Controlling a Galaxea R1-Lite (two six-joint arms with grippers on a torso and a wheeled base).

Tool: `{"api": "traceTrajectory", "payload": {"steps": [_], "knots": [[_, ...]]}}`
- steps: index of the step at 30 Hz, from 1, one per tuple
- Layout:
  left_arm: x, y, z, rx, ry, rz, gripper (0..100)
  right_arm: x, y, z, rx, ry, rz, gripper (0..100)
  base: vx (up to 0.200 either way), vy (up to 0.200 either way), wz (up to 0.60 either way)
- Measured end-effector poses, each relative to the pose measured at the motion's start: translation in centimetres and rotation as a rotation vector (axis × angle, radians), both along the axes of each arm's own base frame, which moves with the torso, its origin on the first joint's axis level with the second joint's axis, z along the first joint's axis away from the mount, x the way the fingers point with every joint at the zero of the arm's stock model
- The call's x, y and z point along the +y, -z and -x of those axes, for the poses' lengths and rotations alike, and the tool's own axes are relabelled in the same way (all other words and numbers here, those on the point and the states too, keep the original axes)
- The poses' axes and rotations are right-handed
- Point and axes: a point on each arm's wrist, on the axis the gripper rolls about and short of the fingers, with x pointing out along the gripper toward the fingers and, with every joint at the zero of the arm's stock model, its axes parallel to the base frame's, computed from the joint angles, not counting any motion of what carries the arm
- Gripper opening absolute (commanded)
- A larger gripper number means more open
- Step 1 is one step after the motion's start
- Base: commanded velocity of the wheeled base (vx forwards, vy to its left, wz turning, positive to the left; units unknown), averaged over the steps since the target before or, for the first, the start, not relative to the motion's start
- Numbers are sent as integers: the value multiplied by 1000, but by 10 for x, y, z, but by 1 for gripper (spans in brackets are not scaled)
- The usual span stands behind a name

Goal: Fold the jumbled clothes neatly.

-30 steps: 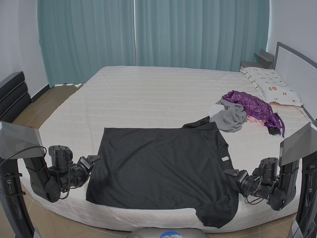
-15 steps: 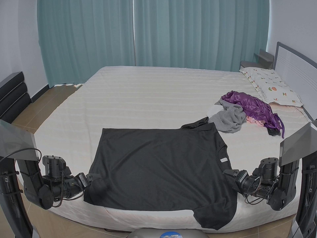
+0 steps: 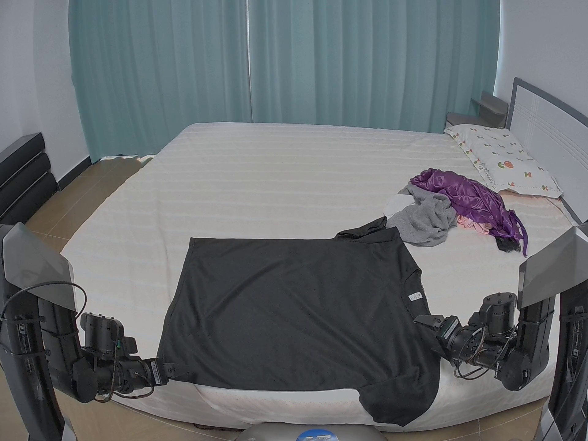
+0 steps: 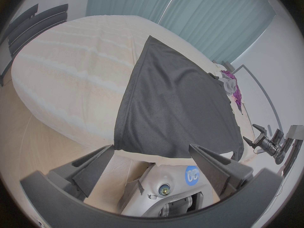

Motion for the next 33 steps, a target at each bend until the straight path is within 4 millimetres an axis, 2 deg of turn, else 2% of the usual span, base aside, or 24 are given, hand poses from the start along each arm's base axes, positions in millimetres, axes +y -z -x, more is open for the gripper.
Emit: {"api": "traceTrajectory", "payload": {"steps": [13, 14, 22, 33], "knots": [[3, 10, -1, 9, -32, -62, 100, 1, 0, 0, 0, -3, 1, 100, 0, 0, 0], [3, 11, -1, 10, -35, -62, 0, 1, 0, 0, 1, -3, 1, 100, 0, 0, 0], [7, 12, -2, 15, -48, -66, 0, 1, 1, 0, 2, -4, 1, 100, 0, 0, 0], [23, 13, 5, 22, -51, -117, 0, 1, 0, 0, 2, -4, 1, 100, 0, 0, 0]]}}
